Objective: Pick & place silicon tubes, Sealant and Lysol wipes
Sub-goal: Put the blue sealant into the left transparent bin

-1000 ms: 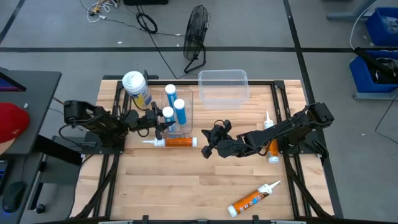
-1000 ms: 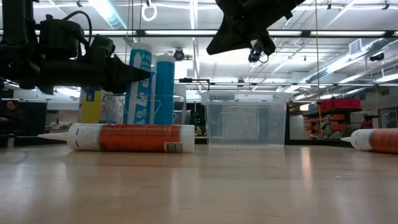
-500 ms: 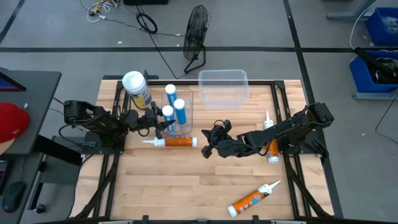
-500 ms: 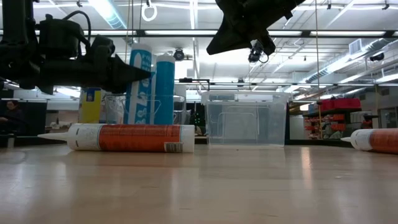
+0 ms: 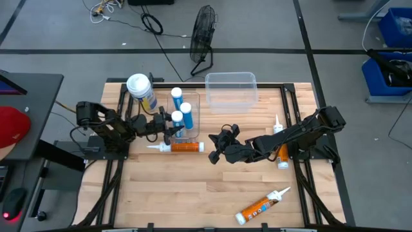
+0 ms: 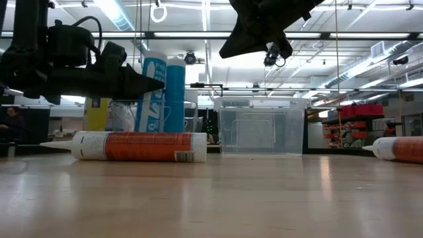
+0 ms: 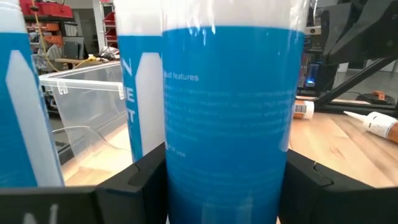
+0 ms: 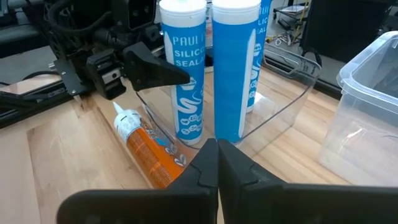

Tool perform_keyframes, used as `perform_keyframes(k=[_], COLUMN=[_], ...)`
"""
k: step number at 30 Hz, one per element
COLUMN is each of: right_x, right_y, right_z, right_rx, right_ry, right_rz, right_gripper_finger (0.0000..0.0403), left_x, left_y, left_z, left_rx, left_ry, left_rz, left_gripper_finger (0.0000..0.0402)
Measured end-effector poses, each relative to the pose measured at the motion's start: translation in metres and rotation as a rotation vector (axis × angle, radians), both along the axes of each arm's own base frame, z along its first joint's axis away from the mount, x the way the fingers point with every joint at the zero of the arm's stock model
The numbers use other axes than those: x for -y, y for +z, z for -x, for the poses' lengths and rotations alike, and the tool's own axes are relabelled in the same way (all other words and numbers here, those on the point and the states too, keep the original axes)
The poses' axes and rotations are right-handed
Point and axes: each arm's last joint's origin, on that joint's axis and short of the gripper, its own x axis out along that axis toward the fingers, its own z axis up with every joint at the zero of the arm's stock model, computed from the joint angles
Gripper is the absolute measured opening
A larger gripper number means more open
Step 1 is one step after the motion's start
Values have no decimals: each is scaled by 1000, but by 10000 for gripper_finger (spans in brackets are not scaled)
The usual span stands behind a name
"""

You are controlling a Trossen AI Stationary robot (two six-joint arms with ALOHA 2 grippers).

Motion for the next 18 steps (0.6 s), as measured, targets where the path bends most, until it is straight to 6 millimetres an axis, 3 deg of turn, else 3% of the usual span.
perform_keyframes(k=[8, 13, 18], right_x=[0, 0, 0], right_y=[-1, -1, -1], right_z=[0, 0, 0], right_rx=[-7, -7, -9], right_ry=[2, 2, 9], right_rz=[1, 1, -4], right_gripper_finger=[0, 0, 0], left_x=[0, 0, 0], left_y=[0, -5, -5], left_z=[-2, -1, -1], left_rx=[-2, -43, -51], left_ry=[-3, -4, -23], left_rz=[-13, 14, 22], left_gripper_finger=[218, 246, 239])
